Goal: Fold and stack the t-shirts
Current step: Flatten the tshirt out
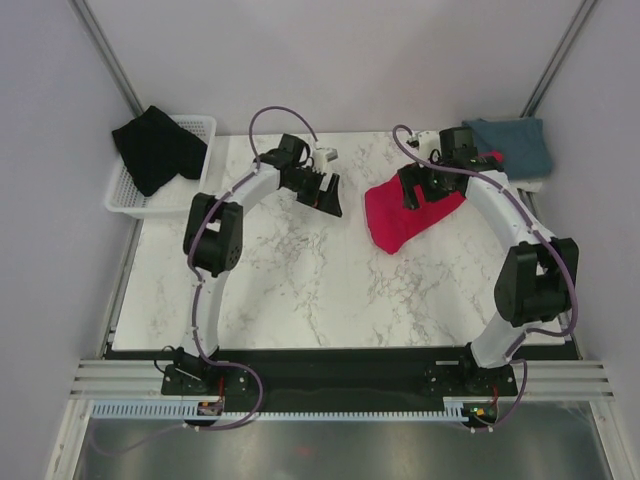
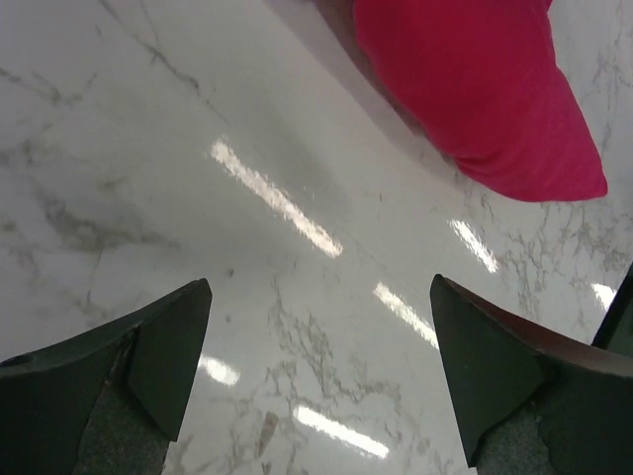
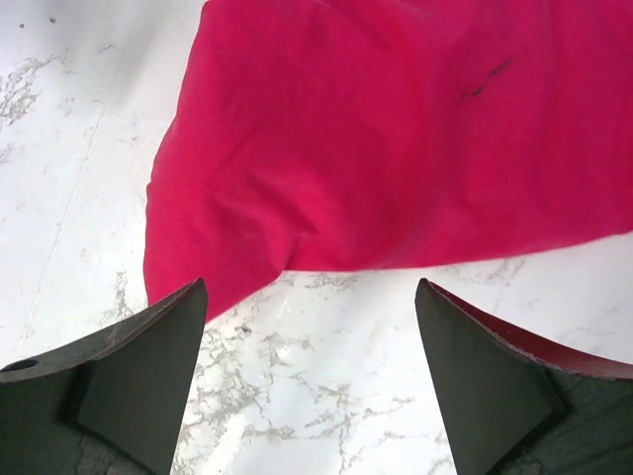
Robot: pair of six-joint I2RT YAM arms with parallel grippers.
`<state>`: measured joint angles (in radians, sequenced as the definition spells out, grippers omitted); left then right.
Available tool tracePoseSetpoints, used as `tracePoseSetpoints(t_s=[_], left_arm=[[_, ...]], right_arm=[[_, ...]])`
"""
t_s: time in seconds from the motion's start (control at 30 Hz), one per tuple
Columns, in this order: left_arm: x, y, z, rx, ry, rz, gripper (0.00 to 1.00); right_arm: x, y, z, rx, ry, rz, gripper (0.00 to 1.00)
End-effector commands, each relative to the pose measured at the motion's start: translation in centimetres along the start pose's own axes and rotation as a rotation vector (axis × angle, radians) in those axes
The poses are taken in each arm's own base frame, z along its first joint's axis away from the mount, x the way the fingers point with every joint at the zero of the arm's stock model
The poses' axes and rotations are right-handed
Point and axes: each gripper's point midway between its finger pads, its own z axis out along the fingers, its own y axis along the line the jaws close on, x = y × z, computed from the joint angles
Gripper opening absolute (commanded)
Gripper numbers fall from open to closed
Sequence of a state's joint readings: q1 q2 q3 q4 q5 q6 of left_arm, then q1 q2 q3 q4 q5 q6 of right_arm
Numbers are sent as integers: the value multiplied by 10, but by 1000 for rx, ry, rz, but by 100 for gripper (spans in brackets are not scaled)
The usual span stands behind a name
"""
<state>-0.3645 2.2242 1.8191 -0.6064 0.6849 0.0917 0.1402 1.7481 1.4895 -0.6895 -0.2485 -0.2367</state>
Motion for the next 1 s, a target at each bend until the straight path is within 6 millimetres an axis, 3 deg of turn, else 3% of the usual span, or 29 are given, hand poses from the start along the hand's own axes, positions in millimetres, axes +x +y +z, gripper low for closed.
tracePoseSetpoints(t_s=[0.0, 0.07, 0.2, 0.33, 0.47, 0.53, 0.6, 0.63, 0.73, 0.77, 0.8, 0.83, 0.87, 0.9, 0.97], left_arm=[[-26, -35, 35, 96, -14, 88, 100], [-27, -43, 59, 120, 0, 106, 100], [-32, -57, 87, 148, -1, 135, 100], [-37, -66, 104, 173, -12, 148, 98], [-32, -63, 112, 181, -8, 139, 87], [-26, -62, 115, 190, 8, 133, 77], [-27, -64, 110, 191, 9, 126, 29], [-35, -66, 97, 172, -3, 124, 5], [-43, -73, 69, 152, -20, 155, 2], [-53, -81, 44, 132, -43, 206, 2], [-54, -81, 33, 111, -44, 227, 2], [-45, -74, 27, 79, -23, 230, 2], [-45, -83, 5, 67, -19, 293, 2], [-39, -83, -2, 55, -1, 314, 2], [-15, -82, -14, 38, 62, 356, 2]], right_arm=[[-8, -7, -32, 66, -66, -59, 94], [1, -13, -37, 102, -58, -55, 95], [11, -19, -43, 128, -49, -25, 95], [20, -27, -45, 160, -30, -24, 96], [21, -33, -40, 171, -16, -18, 96], [19, -35, -38, 173, -14, -13, 96], [12, -38, -39, 183, -26, -18, 96], [11, -40, -39, 188, -25, -18, 96], [7, -42, -44, 200, -32, -61, 95], [9, -44, -45, 207, -27, -76, 95], [19, -42, -42, 201, -5, -90, 95], [21, -43, -46, 203, -10, -147, 95], [26, -43, -45, 210, -9, -175, 95], [51, -41, -37, 198, 36, -201, 95], [59, -42, -35, 201, 15, -315, 95]])
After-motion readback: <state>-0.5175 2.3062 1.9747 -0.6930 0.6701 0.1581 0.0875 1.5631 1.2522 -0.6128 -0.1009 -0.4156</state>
